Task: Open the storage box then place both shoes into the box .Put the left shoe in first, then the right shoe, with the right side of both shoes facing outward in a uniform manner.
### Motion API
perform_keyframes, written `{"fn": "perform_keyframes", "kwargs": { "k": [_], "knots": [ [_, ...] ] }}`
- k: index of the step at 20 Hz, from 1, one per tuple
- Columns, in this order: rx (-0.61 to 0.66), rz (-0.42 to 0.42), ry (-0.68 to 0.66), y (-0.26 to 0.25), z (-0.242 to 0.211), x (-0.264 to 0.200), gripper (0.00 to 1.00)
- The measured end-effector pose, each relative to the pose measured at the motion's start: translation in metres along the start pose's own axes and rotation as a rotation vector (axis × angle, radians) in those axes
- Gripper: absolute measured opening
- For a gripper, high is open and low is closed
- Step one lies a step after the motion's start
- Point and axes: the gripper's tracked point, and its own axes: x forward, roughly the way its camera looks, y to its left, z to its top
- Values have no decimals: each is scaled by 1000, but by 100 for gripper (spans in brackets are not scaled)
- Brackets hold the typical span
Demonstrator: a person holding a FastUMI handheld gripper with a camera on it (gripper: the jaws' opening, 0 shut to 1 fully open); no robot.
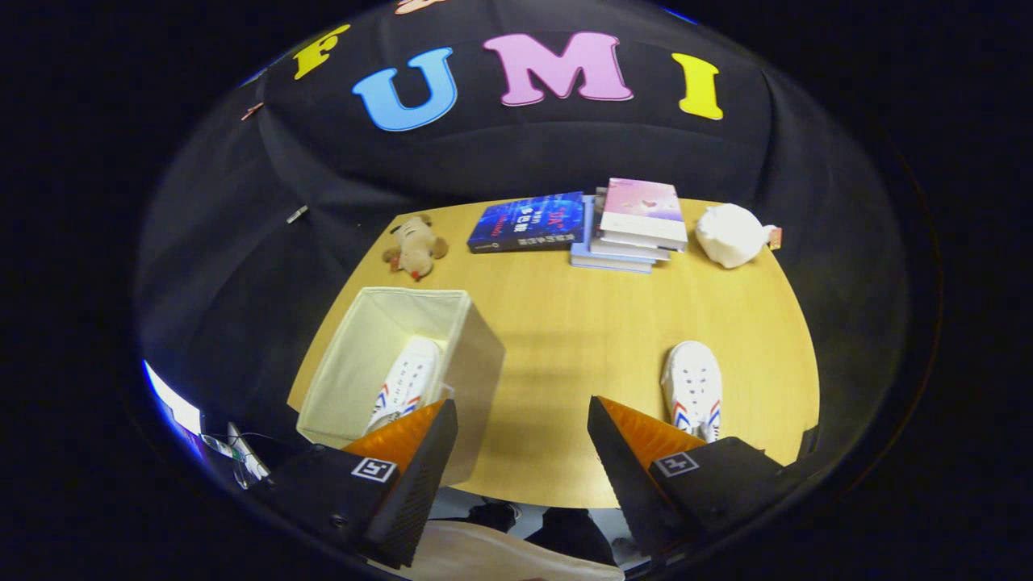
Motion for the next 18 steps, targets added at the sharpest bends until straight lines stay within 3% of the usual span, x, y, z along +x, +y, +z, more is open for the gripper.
{"fn": "perform_keyframes", "kwargs": {
  "k": [5, 12, 18],
  "knots": [
    [36, -73, 9, -90, -16, 5, 99],
    [-24, -232, 80, -210, -58, 28, 99],
    [0, -264, 219, -250, -107, 56, 97]
  ]
}}
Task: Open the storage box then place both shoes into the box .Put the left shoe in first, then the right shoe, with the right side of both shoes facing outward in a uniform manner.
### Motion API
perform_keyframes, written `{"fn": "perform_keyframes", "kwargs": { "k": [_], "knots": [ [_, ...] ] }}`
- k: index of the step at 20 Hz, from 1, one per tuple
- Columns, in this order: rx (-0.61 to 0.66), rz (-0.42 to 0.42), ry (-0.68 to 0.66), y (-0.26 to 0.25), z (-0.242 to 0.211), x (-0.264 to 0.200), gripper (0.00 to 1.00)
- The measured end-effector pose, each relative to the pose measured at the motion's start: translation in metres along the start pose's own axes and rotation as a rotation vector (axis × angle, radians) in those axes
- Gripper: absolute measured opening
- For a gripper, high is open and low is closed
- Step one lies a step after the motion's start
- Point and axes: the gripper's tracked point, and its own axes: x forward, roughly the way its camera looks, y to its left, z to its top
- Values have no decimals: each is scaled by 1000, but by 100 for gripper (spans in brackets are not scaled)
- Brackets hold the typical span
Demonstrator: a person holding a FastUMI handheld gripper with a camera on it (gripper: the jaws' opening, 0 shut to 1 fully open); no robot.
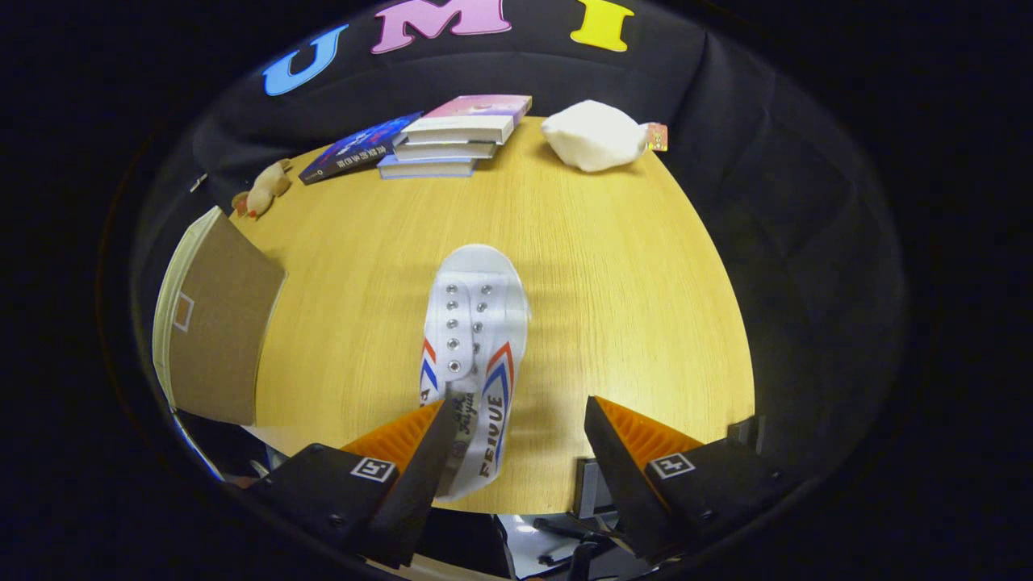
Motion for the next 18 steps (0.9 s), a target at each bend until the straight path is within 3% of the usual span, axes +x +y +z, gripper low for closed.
{"fn": "perform_keyframes", "kwargs": {
  "k": [7, 12, 14, 18],
  "knots": [
    [40, 39, 74, 6, -2, 37, 95],
    [93, 140, 102, 26, -2, 41, 52],
    [113, 145, 110, 25, -2, 41, 35],
    [129, 163, 103, 25, -2, 43, 35]
  ]
}}
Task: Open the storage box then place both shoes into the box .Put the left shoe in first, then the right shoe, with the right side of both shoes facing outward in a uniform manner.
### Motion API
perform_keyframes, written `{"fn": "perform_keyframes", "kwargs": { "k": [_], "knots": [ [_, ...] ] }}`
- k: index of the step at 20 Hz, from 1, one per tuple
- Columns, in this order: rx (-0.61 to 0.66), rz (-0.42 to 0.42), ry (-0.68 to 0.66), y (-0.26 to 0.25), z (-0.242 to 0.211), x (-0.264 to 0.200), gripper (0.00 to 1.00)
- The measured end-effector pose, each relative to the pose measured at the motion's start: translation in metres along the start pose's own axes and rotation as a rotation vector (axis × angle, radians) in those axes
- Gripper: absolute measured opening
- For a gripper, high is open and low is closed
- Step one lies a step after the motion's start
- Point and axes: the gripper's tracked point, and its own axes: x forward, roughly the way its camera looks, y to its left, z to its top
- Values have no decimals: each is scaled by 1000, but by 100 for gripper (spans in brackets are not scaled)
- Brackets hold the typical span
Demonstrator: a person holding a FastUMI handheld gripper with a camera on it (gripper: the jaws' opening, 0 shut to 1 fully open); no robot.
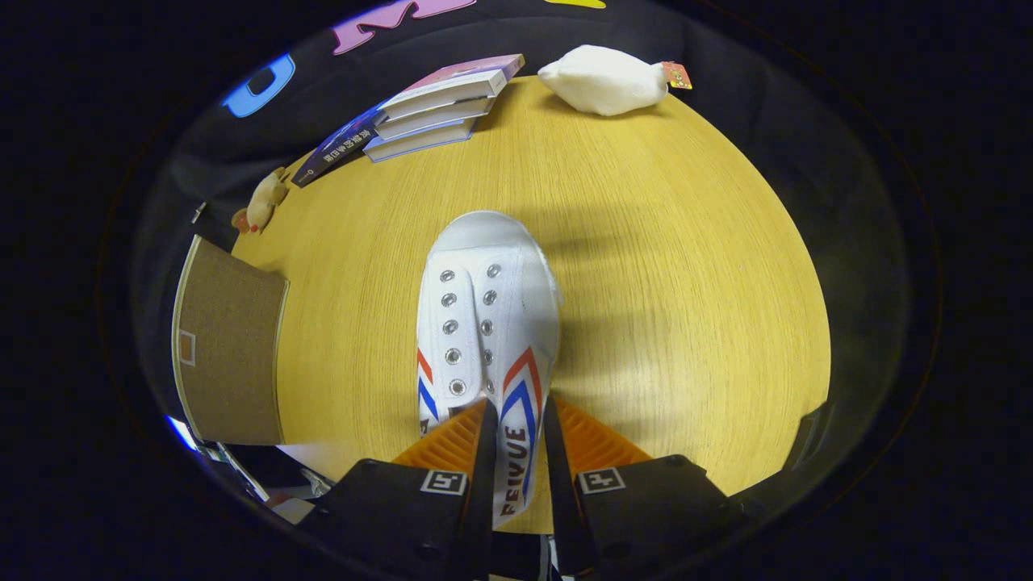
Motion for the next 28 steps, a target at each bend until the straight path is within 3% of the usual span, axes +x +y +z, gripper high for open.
{"fn": "perform_keyframes", "kwargs": {
  "k": [7, 13, 18, 28],
  "knots": [
    [33, -6, -30, -4, 2, -4, 8],
    [103, 6, -65, 14, 4, -26, 7],
    [129, -6, -115, 42, 12, -69, 7],
    [166, 82, -271, 171, 41, -172, 7]
  ]
}}
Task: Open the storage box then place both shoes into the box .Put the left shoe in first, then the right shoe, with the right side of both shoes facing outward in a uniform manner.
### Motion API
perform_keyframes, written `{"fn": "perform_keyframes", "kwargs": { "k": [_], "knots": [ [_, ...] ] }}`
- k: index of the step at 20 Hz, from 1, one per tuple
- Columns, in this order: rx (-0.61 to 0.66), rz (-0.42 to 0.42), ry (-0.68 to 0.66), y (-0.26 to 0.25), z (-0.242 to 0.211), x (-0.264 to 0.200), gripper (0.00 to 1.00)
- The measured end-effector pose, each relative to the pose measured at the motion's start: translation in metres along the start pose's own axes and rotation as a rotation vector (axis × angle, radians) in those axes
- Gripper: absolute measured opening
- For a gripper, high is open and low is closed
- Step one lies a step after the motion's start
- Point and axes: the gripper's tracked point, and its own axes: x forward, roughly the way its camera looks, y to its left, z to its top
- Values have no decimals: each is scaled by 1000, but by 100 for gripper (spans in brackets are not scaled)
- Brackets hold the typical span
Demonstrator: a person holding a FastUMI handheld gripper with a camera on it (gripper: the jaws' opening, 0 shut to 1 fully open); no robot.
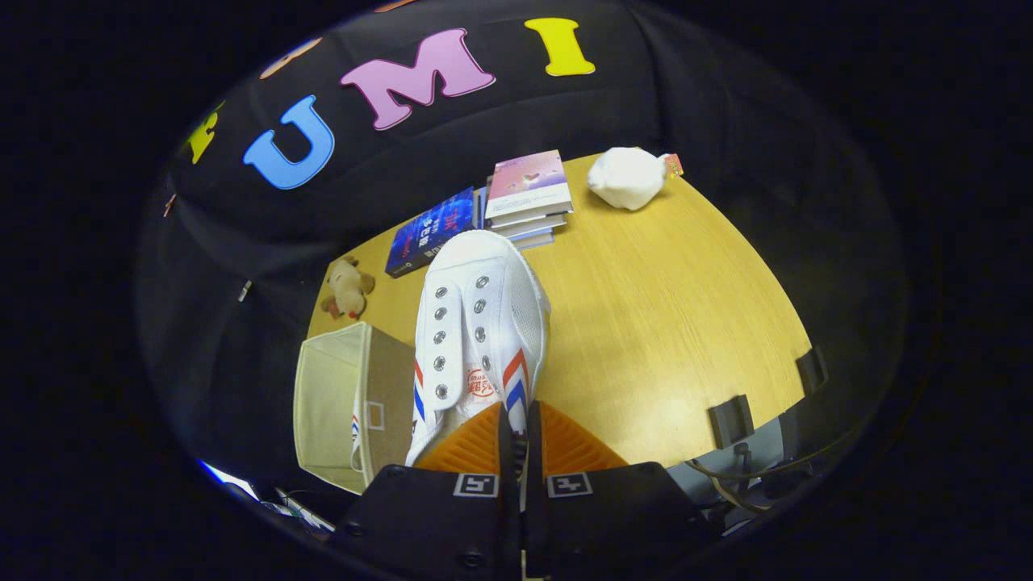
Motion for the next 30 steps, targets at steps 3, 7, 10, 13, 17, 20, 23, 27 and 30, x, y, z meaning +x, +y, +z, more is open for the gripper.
{"fn": "perform_keyframes", "kwargs": {
  "k": [3, 7, 10, 13, 17, 20, 23, 27, 30],
  "knots": [
    [24, 75, -3, 56, -11, -12, 7],
    [17, 173, 22, 121, -30, -15, 7],
    [-10, 220, 61, 161, -45, -7, 7],
    [-51, 235, 108, 190, -63, 8, 7],
    [-108, 184, 170, 204, -85, 46, 7],
    [-158, 83, 210, 199, -101, 74, 7],
    [-175, 16, 243, 194, -114, 87, 8],
    [-221, -34, 247, 192, -120, 101, 11],
    [-259, -34, 248, 200, -126, 105, 21]
  ]
}}
